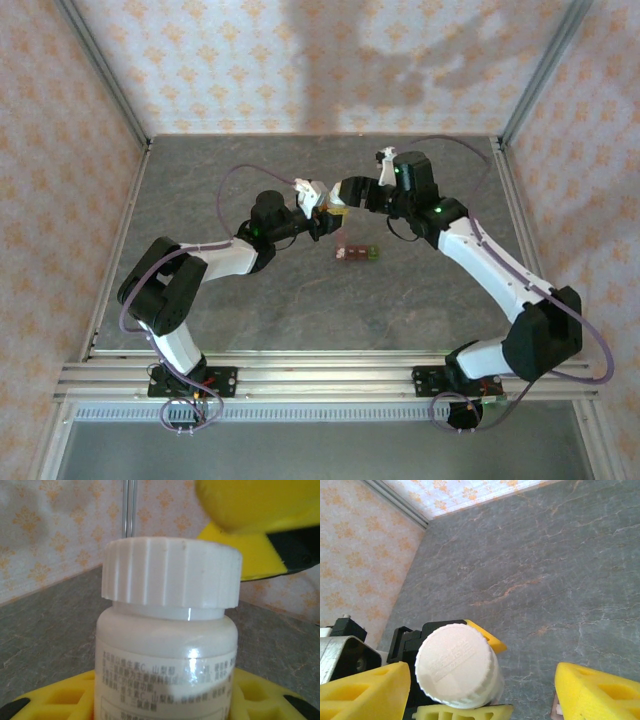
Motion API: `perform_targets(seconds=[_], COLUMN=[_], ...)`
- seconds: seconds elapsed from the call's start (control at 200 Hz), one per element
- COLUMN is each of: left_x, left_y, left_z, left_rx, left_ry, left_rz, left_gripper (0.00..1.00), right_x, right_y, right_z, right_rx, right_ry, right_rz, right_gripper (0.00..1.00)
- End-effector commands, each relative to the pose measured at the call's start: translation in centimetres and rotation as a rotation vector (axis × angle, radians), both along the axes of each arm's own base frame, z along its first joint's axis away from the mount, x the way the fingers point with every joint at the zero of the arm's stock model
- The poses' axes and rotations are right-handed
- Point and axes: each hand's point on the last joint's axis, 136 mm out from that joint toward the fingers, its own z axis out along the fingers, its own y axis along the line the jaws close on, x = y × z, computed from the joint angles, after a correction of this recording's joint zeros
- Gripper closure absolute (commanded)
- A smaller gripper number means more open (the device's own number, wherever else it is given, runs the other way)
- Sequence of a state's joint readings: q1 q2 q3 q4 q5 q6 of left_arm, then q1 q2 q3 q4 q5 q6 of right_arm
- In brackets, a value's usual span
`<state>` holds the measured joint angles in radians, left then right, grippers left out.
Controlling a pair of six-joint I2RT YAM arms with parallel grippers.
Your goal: Sort the pills into containers
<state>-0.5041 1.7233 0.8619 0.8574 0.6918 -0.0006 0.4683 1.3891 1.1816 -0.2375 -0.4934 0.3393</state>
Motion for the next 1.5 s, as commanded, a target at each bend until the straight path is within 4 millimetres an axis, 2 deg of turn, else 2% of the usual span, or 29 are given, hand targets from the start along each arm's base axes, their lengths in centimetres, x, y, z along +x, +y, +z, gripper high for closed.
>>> perform_targets(seconds=[0.0, 0.45, 0.776, 0.941, 1.196, 1.256, 1.341, 1.351, 1.366, 1.376, 1.396, 1.491], left_x=[0.0, -0.1, 0.0, 0.2, 0.3, 0.4, 0.6, 0.6, 0.6, 0.6, 0.6, 0.4], left_y=[-0.4, -0.5, -0.5, -0.4, -0.3, -0.2, 0.2, 0.3, 0.4, 0.4, 0.4, 0.7], left_z=[1.3, 1.3, 1.4, 1.4, 1.3, 1.4, 1.3, 1.3, 1.3, 1.3, 1.2, 1.0], left_rx=[-0.032, -0.032, -0.034, -0.036, -0.032, -0.034, -0.04, -0.041, -0.043, -0.043, -0.042, -0.029], left_ry=[-0.05, -0.049, -0.049, -0.051, -0.045, -0.046, -0.049, -0.05, -0.052, -0.053, -0.055, -0.05], left_rz=[-0.014, -0.02, -0.018, -0.007, 0.004, 0.013, 0.042, 0.047, 0.051, 0.053, 0.056, 0.064], left_gripper=[1.0, 1.0, 1.0, 1.0, 1.0, 0.86, 0.53, 0.41, 0.12, 0.03, 0.01, 0.0], right_x=[0.6, 1.4, 1.2, 0.6, 0.7, 0.9, 1.1, 1.1, 1.2, 1.2, 1.3, 1.9], right_y=[1.1, 2.3, 3.2, 3.7, 2.7, 2.5, 2.2, 2.1, 2.0, 2.0, 1.9, 1.2], right_z=[1.2, 1.2, 0.7, 0.4, 0.4, 0.4, 0.4, 0.4, 0.4, 0.5, 0.5, 0.7], right_rx=[0.039, 0.063, 0.084, 0.109, 0.09, 0.079, 0.063, 0.06, 0.057, 0.056, 0.051, 0.037], right_ry=[-0.03, -0.023, 0.004, 0.053, 0.038, 0.03, 0.018, 0.017, 0.014, 0.012, 0.01, -0.003], right_rz=[0.022, 0.033, 0.035, -0.071, -0.159, -0.166, -0.182, -0.185, -0.188, -0.19, -0.194, -0.221], right_gripper=[0.26, 0.32, 0.54, 0.67, 0.69, 0.69, 0.69, 0.69, 0.69, 0.7, 0.7, 0.69])
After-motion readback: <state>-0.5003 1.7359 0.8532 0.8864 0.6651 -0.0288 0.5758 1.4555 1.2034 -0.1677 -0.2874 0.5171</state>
